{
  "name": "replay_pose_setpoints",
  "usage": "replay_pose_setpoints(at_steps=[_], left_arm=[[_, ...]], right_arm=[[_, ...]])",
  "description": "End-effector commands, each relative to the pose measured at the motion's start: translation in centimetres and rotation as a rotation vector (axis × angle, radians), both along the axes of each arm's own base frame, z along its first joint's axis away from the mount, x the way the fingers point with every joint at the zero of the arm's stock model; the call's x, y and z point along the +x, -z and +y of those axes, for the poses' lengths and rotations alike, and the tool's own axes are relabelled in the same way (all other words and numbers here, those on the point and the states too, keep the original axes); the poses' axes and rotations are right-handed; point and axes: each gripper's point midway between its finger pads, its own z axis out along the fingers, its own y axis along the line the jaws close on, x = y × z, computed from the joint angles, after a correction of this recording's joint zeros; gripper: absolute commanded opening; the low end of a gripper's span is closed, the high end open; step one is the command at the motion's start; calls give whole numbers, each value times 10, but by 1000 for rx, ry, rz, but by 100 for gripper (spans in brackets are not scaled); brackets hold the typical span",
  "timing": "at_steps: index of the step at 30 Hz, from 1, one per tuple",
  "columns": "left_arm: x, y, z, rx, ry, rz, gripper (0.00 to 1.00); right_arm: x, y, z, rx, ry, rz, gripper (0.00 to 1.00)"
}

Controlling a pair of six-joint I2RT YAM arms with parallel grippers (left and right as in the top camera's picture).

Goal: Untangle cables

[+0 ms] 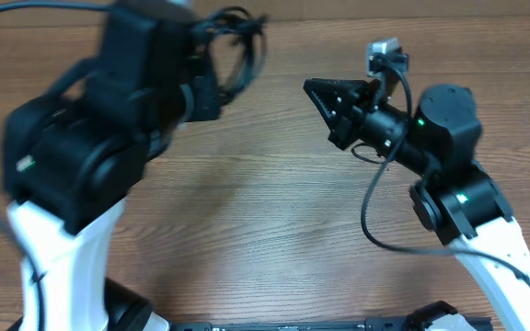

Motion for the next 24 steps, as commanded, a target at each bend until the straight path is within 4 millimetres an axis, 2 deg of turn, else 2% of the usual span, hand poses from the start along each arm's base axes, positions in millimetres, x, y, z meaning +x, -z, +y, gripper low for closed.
replay_pose_setpoints(at_steps=[1,4,5,6,8,9,10,11,15,18,22,24], left_arm=[[-7,-15,10,-24,-24,-46,4],[-9,-15,1,-45,10,-40,4],[-11,-15,-4,-63,34,-35,4],[-12,-15,-9,-81,56,-30,4],[-13,-17,-15,-100,79,-29,4],[-13,-17,-15,-102,82,-29,4],[-12,-16,-16,-102,83,-27,4],[-10,-15,-17,-93,90,-26,4],[1,-3,-27,-25,156,-5,4],[7,17,-54,74,371,32,4],[10,59,-66,266,599,126,4],[18,75,-71,340,674,147,4]], right_arm=[[-24,-34,-8,14,-6,-106,4],[-20,-25,-9,-49,-1,-132,8],[-18,-21,-8,-71,-2,-134,19],[-16,-15,-8,-96,-3,-135,36],[-11,0,-6,-171,-16,-150,40],[-9,6,-6,-209,-14,-160,51],[-4,13,-9,-241,6,-154,72],[4,22,-16,-270,59,-122,84],[6,27,-19,-300,72,-122,85],[8,27,-22,-335,82,-152,86],[22,24,-49,-377,251,-151,86],[27,18,-67,-394,349,-159,87]])
